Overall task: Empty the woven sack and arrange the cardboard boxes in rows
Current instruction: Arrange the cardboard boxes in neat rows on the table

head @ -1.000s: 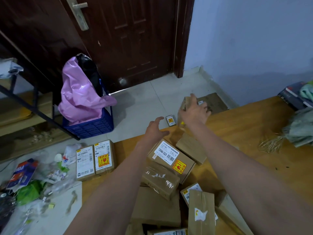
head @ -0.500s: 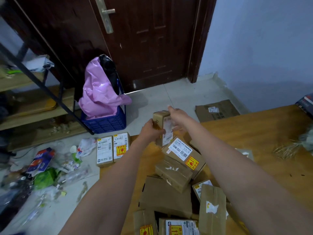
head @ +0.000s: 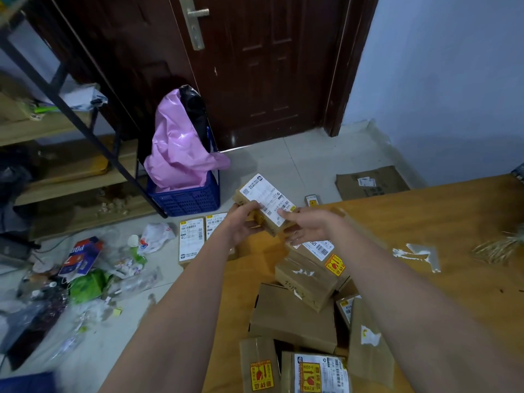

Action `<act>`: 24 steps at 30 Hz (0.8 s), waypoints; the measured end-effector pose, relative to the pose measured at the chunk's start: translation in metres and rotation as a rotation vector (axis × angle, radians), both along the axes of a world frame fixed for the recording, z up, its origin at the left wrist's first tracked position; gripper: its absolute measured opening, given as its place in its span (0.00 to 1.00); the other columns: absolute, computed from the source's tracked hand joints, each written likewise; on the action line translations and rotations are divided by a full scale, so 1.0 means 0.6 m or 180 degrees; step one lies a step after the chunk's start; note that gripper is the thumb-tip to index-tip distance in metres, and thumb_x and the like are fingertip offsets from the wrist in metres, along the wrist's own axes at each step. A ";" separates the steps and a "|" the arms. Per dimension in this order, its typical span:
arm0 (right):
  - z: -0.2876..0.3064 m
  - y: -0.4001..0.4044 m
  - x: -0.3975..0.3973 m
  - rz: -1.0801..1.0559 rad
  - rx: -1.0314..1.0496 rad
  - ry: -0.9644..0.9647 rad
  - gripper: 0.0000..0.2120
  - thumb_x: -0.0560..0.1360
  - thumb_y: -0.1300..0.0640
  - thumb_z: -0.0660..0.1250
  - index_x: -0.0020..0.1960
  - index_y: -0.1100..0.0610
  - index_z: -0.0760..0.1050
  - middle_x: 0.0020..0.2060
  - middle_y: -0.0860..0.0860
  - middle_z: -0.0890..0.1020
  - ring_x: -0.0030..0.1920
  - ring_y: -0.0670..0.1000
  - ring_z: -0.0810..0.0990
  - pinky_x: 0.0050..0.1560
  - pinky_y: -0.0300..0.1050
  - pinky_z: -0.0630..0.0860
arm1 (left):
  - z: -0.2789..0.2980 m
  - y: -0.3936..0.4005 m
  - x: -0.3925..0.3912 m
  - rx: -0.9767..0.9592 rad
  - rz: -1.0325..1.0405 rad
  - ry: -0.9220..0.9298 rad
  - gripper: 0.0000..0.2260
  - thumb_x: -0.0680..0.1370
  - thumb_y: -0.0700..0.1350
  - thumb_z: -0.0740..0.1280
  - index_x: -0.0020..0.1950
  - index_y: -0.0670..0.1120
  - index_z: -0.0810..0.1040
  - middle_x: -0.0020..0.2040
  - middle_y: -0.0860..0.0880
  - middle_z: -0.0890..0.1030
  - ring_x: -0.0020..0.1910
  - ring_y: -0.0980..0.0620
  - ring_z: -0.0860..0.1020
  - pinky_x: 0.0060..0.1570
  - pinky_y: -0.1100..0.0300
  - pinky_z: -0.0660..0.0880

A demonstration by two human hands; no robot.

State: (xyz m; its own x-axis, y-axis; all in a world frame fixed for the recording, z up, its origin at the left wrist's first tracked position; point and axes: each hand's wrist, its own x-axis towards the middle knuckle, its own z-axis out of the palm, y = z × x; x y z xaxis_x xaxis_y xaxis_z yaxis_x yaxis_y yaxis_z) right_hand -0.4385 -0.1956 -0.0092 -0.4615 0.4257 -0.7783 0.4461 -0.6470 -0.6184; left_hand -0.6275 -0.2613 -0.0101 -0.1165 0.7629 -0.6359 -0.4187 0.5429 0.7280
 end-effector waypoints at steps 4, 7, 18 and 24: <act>0.003 0.007 -0.021 -0.0666 0.0195 0.0288 0.25 0.73 0.54 0.74 0.66 0.63 0.73 0.54 0.58 0.85 0.55 0.56 0.84 0.63 0.56 0.77 | -0.004 -0.011 -0.019 0.0150 0.0007 -0.0054 0.28 0.74 0.39 0.74 0.71 0.49 0.66 0.62 0.42 0.79 0.58 0.39 0.81 0.57 0.39 0.78; 0.012 0.016 -0.027 -0.0847 0.0392 0.0214 0.23 0.71 0.56 0.76 0.63 0.62 0.76 0.51 0.55 0.86 0.54 0.53 0.84 0.58 0.53 0.80 | -0.001 -0.016 -0.041 0.0185 0.0226 0.0038 0.29 0.73 0.45 0.75 0.69 0.51 0.65 0.60 0.43 0.80 0.57 0.41 0.81 0.56 0.42 0.79; 0.010 0.046 -0.086 -0.1621 0.0550 0.0386 0.30 0.68 0.55 0.78 0.68 0.54 0.72 0.60 0.57 0.81 0.58 0.57 0.80 0.58 0.54 0.79 | -0.022 -0.042 -0.095 0.0026 -0.0470 0.0134 0.20 0.76 0.53 0.72 0.64 0.44 0.77 0.57 0.42 0.83 0.55 0.43 0.82 0.59 0.46 0.79; -0.022 0.019 -0.139 -0.1705 0.0232 0.0203 0.32 0.69 0.53 0.78 0.67 0.64 0.69 0.55 0.60 0.83 0.50 0.58 0.85 0.48 0.59 0.83 | -0.044 -0.033 -0.106 0.0085 -0.0190 0.0230 0.24 0.73 0.47 0.75 0.65 0.40 0.73 0.56 0.40 0.84 0.53 0.42 0.84 0.58 0.46 0.79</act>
